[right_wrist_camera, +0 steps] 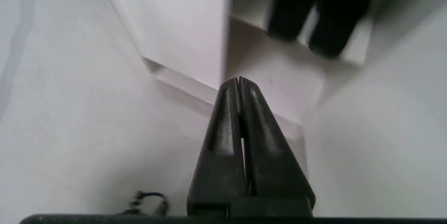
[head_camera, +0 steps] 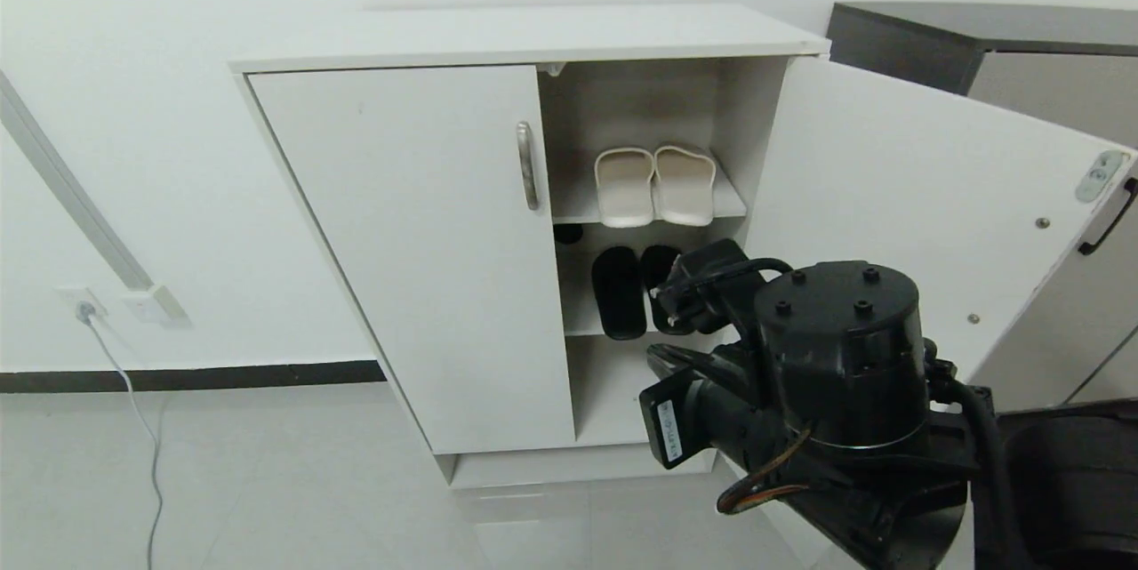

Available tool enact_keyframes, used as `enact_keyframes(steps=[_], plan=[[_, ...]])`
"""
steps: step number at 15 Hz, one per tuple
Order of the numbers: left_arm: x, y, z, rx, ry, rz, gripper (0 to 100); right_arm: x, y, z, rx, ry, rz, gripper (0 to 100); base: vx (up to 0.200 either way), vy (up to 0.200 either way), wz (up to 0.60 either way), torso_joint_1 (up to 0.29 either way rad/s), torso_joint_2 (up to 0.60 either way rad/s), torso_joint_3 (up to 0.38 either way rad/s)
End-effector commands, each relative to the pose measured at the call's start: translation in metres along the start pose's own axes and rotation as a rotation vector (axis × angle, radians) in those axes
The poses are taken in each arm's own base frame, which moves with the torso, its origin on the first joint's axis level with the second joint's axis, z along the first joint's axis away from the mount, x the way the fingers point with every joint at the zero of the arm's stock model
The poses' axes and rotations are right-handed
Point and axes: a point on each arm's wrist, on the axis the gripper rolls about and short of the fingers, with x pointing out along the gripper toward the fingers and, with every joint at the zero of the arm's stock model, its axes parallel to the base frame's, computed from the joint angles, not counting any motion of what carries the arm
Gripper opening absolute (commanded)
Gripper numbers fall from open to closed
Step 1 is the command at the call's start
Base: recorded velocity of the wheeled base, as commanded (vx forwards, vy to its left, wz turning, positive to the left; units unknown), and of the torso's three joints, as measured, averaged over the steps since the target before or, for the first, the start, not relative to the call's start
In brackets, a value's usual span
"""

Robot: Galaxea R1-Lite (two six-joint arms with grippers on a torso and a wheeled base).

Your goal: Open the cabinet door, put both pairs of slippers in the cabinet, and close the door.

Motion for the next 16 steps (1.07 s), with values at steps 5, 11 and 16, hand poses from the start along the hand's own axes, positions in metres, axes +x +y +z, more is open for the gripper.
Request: enact_keyframes(steps=[5, 11, 16], plan=[[0.0000, 0.0000, -0.0002, 0.000, 0.001, -0.001, 0, 0.0005, 0.0002, -0.0018, -0.003, 0.006, -0.003, 0, 0.000, 0.000, 0.00, 0.093, -0.47, -0.354], [0.0000, 0.0000, -0.0002, 0.000, 0.001, -0.001, 0, 0.0004, -0.0002, -0.0049, -0.009, 0.016, -0.005, 0, 0.000, 0.000, 0.00, 0.149, -0.47, -0.324], [0.0000, 0.0000, -0.0002, 0.000, 0.001, -0.001, 0, -0.0002, -0.0011, -0.0054, -0.007, 0.017, -0.007, 0, 0.000, 0.000, 0.00, 0.188, -0.50, -0.318]])
